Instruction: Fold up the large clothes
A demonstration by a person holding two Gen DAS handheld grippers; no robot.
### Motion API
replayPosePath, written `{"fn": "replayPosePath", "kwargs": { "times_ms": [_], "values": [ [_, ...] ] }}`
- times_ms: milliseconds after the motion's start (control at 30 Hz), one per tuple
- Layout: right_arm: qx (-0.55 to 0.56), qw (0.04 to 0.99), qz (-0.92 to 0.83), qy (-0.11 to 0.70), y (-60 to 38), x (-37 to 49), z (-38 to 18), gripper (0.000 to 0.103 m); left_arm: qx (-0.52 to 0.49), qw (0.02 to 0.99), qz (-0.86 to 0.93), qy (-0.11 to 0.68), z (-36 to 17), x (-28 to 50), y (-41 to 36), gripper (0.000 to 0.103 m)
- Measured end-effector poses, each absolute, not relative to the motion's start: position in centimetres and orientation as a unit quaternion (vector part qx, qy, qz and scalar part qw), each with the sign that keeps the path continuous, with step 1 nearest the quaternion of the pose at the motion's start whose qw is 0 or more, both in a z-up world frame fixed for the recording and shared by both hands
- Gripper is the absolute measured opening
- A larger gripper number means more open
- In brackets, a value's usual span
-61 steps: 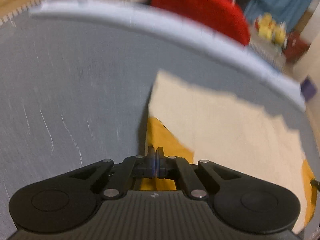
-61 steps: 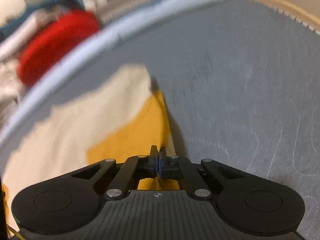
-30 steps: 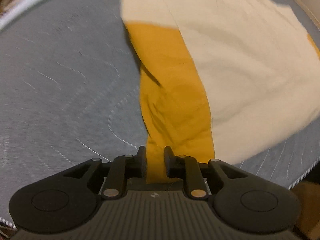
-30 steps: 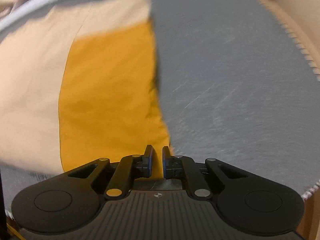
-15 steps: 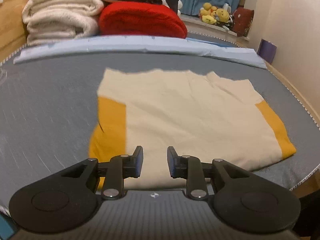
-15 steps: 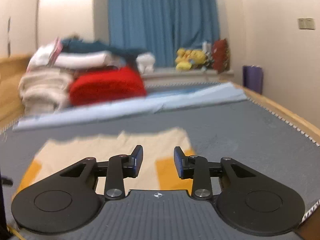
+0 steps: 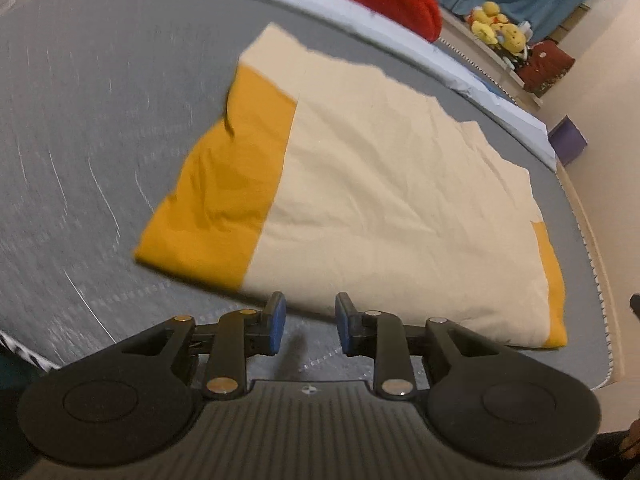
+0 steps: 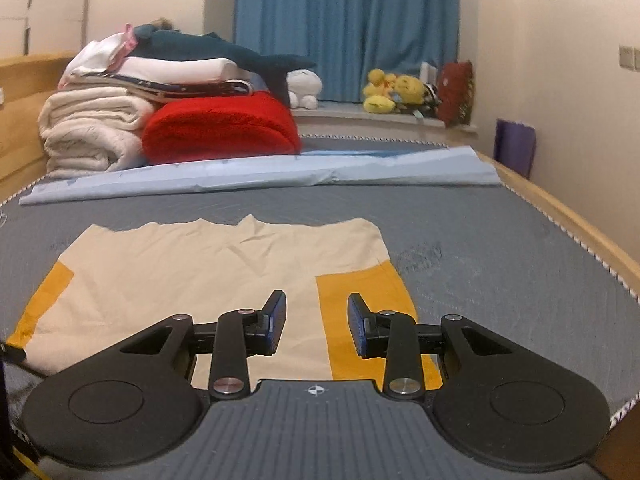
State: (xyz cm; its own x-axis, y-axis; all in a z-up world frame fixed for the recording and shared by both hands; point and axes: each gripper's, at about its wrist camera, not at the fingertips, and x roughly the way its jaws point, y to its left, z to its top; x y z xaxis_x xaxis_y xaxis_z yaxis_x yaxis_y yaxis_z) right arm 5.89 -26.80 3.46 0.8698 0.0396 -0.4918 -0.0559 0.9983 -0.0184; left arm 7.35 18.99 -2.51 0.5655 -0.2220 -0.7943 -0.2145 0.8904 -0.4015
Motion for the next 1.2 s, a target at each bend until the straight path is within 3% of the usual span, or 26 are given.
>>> {"fn": "replayPosePath", "kwargs": {
  "times_ms": [33,133,400,633,967,1000,1033,1100,1200],
  "values": [
    [-0.012,0.966,0.023,0.257,-26.9,6.0,3.3,0.035,-0.248,0.847,-0.003,0.470,-2.9,7.5,19.1,0.048],
    [-0.012,0.965,0.022,0.262,-26.8,6.3,3.0,0.035,-0.292,0.832,0.005,0.472,-4.3,8.1,19.8,0.062],
    [-0.040,0.963,0.029,0.263,-26.1,6.1,2.5,0.035,-0.411,0.783,0.057,0.464,-7.5,8.3,22.7,0.063],
    [-0.030,0.961,0.024,0.274,-26.7,6.5,2.1,0.035,-0.511,0.755,0.092,0.399,-9.6,8.1,24.9,0.063],
    [-0.006,0.961,0.039,0.275,-27.4,6.4,1.9,0.035,-0.558,0.750,0.106,0.339,-11.2,10.3,25.0,0.063],
    [-0.004,0.960,0.043,0.276,-27.3,6.4,1.9,0.035,-0.555,0.753,0.107,0.337,-11.1,10.6,24.9,0.059],
    [-0.001,0.960,0.048,0.276,-27.2,6.4,1.9,0.035,-0.548,0.757,0.107,0.339,-11.0,10.8,24.8,0.042],
    [0.003,0.959,0.058,0.277,-26.7,6.5,1.9,0.035,-0.535,0.767,0.099,0.340,-10.6,11.2,24.6,0.024],
    [0.001,0.958,0.075,0.278,-25.2,6.7,1.9,0.035,-0.502,0.793,0.086,0.335,-8.3,11.5,24.1,0.017]
  ]
}}
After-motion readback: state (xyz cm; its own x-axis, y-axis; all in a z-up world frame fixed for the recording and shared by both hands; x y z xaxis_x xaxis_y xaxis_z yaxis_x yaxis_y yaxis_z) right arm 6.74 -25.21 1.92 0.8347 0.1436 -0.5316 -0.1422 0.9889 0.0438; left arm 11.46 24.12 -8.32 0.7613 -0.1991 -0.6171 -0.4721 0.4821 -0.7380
